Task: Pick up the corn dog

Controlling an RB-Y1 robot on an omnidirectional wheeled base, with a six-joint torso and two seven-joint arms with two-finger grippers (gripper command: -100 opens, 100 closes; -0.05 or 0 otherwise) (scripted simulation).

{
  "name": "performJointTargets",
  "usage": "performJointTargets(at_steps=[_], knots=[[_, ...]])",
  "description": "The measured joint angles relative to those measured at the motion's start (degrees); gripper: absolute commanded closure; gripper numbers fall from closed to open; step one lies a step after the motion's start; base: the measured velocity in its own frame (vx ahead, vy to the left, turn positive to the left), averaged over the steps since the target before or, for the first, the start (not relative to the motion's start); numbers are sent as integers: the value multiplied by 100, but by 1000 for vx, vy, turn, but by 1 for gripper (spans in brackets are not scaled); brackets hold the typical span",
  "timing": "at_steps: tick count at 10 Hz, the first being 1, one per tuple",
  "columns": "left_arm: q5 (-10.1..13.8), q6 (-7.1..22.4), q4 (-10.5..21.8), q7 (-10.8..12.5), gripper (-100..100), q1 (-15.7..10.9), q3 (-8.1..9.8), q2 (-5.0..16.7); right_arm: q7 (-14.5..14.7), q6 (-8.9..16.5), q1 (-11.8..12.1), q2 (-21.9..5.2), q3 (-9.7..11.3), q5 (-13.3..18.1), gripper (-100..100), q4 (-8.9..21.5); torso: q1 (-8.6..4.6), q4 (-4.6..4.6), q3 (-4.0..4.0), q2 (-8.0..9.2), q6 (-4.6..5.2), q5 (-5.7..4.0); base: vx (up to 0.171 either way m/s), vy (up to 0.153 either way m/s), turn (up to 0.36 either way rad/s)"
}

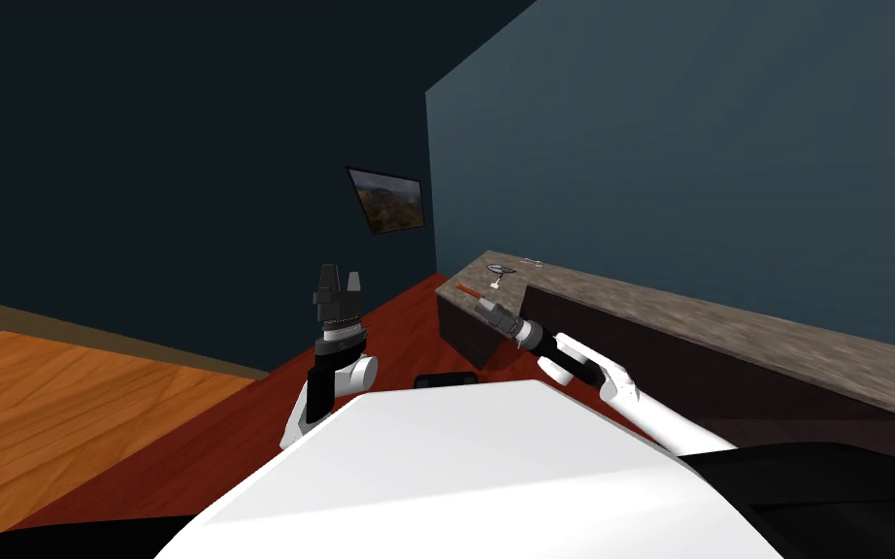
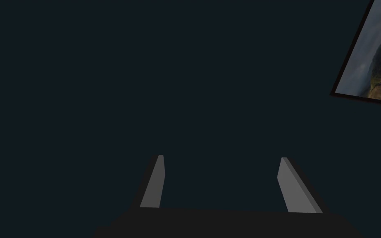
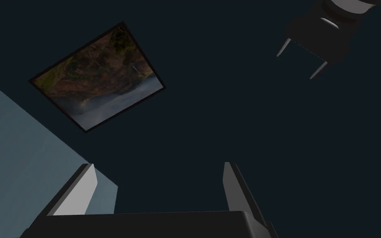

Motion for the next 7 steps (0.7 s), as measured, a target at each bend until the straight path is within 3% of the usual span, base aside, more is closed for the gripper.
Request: performJointTargets(at_steps=[7], knots=[[0,0,0,0,0,0,0,0,-8,59,38,-1202,244,242,-100,534,9,-2,-5,-8,-1,2,58,33,74]])
